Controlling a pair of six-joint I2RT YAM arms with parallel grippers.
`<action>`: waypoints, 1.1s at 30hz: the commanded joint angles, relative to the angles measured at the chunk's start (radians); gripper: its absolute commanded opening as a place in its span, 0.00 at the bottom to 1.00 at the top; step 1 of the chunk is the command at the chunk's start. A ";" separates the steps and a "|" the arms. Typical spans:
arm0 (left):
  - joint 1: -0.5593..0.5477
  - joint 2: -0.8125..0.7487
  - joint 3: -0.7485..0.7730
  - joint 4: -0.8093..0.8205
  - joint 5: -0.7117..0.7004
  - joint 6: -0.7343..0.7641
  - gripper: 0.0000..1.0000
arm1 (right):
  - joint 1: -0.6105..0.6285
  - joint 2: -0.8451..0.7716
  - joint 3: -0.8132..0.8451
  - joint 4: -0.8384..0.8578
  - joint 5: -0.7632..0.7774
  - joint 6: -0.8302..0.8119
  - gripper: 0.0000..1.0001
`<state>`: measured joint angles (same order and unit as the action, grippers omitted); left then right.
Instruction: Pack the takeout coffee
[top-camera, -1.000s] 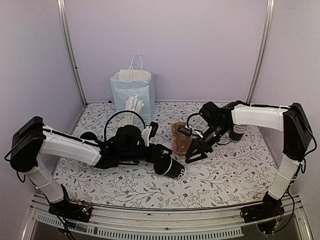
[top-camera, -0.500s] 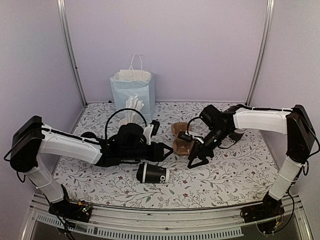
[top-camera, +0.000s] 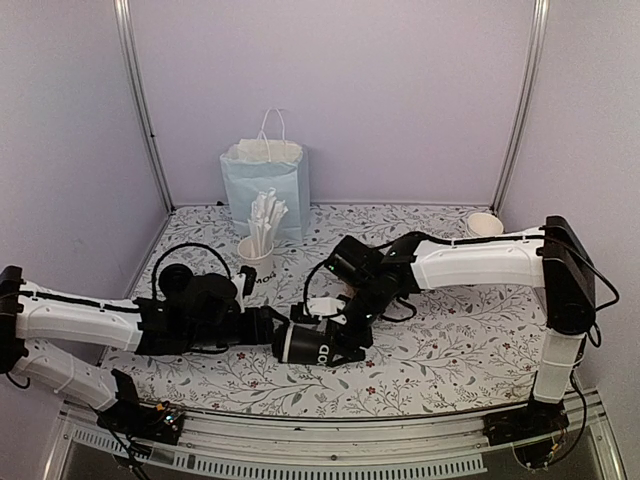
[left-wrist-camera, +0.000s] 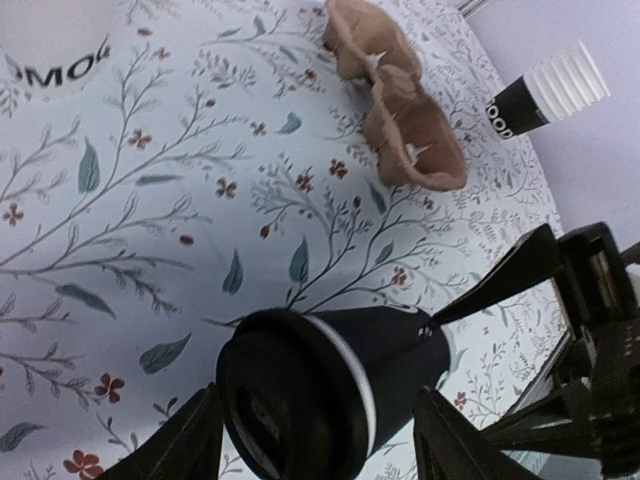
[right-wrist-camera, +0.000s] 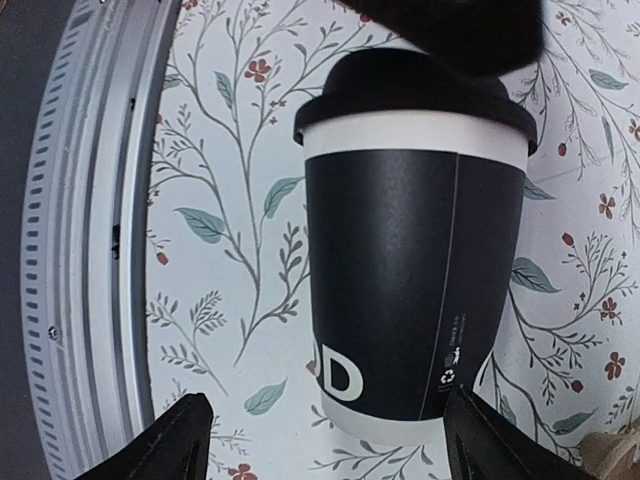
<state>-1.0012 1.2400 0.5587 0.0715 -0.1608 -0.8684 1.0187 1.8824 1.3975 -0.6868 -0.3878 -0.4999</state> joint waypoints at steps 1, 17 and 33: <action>0.005 -0.036 -0.086 0.052 0.051 -0.066 0.68 | 0.025 0.075 0.054 0.039 0.130 0.025 0.83; 0.017 0.099 -0.044 0.107 0.111 0.002 0.65 | 0.025 0.077 -0.029 0.112 0.143 0.051 0.72; -0.033 0.261 0.040 0.107 0.235 -0.177 0.88 | -0.011 -0.040 -0.092 0.077 0.070 0.036 0.73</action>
<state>-1.0183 1.4277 0.5365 0.1967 0.0467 -1.0111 1.0275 1.9106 1.3216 -0.6022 -0.2802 -0.4603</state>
